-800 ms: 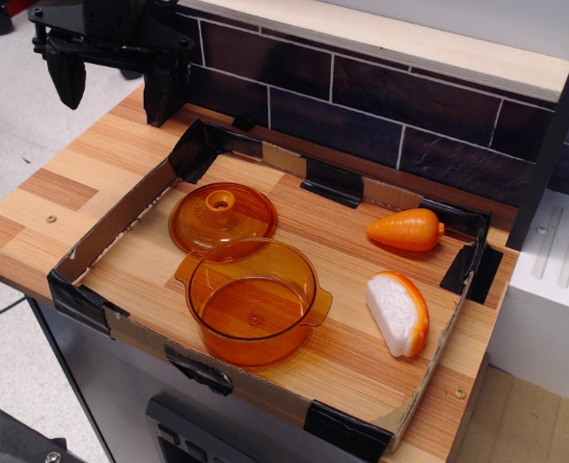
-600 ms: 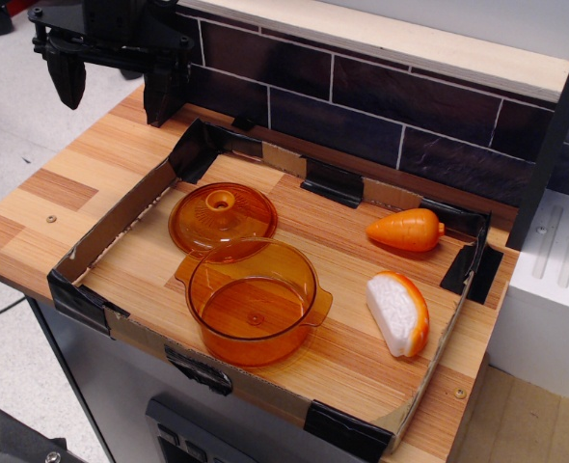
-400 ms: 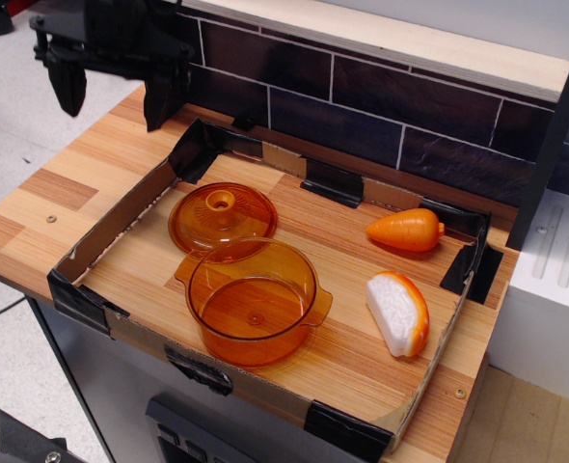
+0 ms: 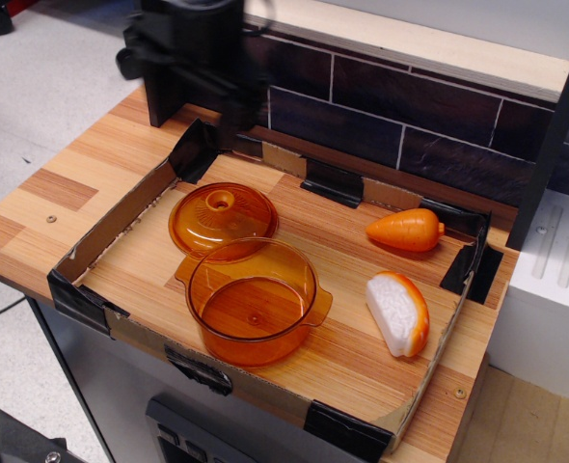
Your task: Put carrot in pot
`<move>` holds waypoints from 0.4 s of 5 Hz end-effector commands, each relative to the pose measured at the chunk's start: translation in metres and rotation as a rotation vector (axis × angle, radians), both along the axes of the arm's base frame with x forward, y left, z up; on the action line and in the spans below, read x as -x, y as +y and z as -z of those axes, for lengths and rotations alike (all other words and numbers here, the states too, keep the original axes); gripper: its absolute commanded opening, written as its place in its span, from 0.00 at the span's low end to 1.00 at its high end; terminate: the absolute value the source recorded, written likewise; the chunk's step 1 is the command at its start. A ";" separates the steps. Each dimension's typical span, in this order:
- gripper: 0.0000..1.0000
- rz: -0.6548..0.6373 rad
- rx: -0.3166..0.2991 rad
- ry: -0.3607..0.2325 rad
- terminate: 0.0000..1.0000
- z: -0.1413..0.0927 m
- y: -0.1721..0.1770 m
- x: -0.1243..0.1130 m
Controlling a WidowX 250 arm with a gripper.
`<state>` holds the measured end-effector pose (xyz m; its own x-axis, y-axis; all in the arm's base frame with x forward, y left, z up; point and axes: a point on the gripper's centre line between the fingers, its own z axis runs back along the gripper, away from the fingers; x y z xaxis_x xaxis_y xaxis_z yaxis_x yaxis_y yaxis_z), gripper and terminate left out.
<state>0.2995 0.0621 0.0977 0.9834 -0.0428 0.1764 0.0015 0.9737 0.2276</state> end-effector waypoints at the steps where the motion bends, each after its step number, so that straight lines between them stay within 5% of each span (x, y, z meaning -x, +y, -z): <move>1: 1.00 0.476 0.098 -0.034 0.00 -0.027 -0.086 -0.003; 2: 1.00 0.692 0.130 0.001 0.00 -0.018 -0.112 -0.004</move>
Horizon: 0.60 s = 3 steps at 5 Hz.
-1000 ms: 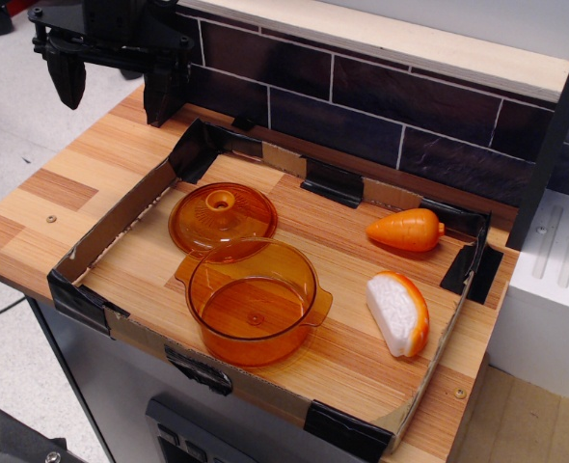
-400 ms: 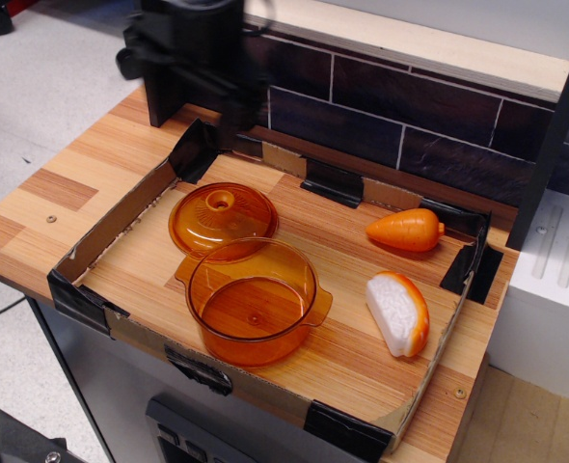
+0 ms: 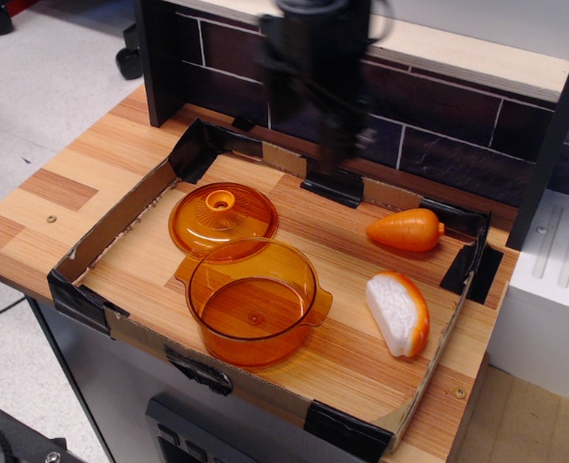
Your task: Put carrot in pot
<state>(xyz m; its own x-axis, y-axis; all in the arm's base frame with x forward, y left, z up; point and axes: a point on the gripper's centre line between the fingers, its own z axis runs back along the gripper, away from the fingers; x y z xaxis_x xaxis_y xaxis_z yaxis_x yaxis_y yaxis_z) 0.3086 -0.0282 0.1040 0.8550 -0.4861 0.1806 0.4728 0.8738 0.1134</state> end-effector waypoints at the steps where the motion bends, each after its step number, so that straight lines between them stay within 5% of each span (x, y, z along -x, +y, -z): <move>1: 1.00 0.265 0.059 -0.007 0.00 0.003 -0.042 -0.001; 3: 1.00 0.260 0.044 0.012 0.00 0.040 -0.059 -0.009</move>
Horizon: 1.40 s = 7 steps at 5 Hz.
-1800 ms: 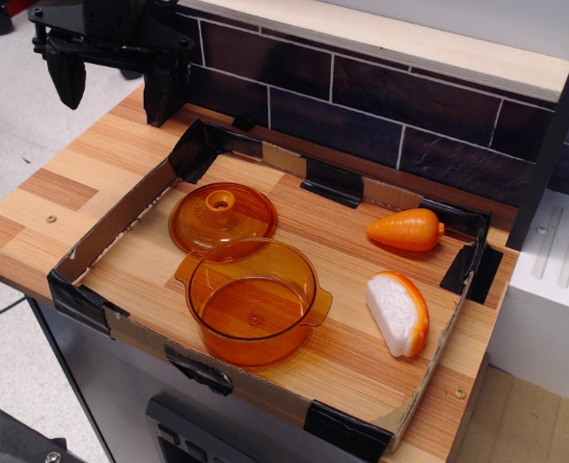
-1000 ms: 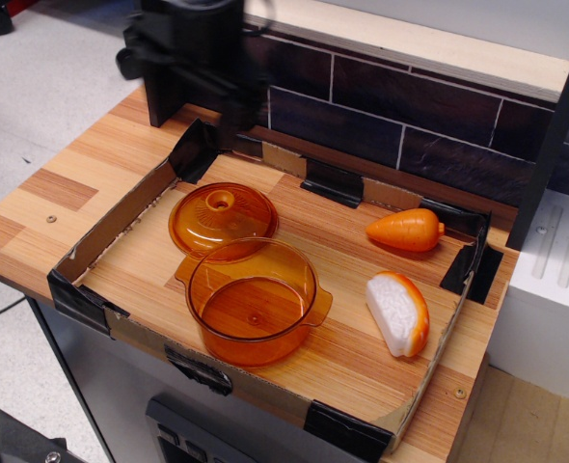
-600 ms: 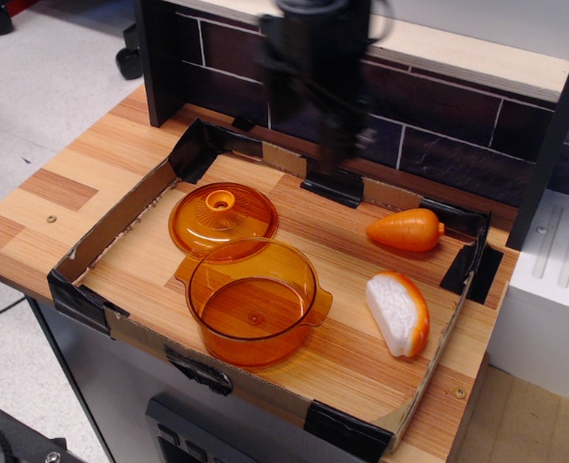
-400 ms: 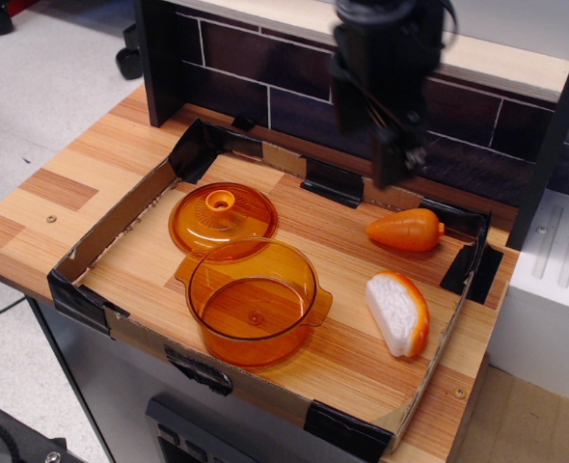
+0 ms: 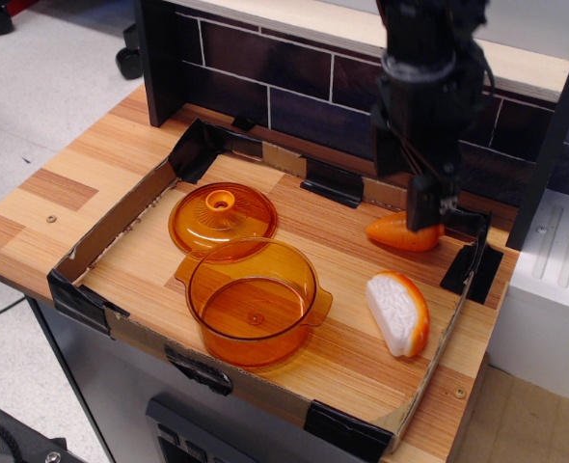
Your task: Put carrot in pot
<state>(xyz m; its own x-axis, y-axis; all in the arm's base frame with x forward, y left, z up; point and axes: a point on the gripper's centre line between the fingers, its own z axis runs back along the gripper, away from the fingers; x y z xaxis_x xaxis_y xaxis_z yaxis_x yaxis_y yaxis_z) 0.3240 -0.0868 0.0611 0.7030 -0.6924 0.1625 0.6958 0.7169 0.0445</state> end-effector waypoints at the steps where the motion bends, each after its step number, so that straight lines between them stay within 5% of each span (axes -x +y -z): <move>1: 1.00 -0.018 -0.001 -0.033 0.00 0.007 -0.004 0.006; 7: 1.00 -0.053 -0.067 0.024 0.00 0.042 -0.002 -0.004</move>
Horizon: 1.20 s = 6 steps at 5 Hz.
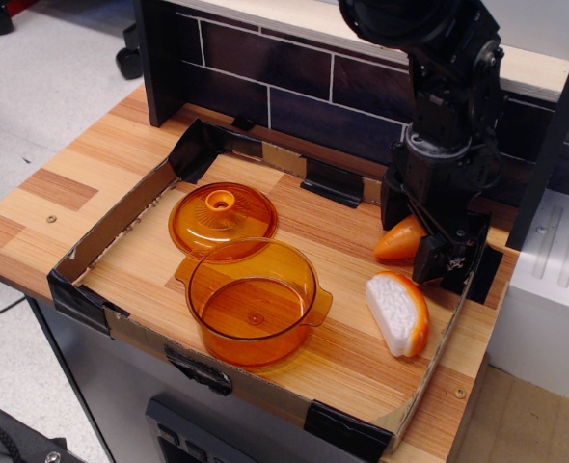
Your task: Put carrot in pot
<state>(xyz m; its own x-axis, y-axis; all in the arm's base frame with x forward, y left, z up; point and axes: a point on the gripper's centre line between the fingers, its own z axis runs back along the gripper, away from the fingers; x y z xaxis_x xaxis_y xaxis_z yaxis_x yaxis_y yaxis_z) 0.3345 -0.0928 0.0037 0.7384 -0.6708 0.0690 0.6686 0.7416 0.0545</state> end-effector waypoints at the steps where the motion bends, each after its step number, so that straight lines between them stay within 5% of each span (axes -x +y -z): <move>1: 0.00 -0.024 0.013 -0.035 0.00 -0.016 0.004 0.006; 2: 0.00 -0.028 0.030 -0.074 0.00 -0.029 0.006 0.007; 4: 0.00 -0.024 0.105 -0.270 0.00 -0.096 0.021 0.025; 5: 0.00 0.012 0.128 -0.268 0.00 -0.106 0.039 0.050; 6: 0.00 0.101 0.074 -0.252 0.00 -0.092 0.061 0.090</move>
<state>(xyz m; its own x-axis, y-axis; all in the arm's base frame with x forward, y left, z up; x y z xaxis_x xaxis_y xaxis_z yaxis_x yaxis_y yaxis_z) 0.2553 -0.0390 0.0843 0.6338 -0.7268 0.2646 0.7170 0.6804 0.1516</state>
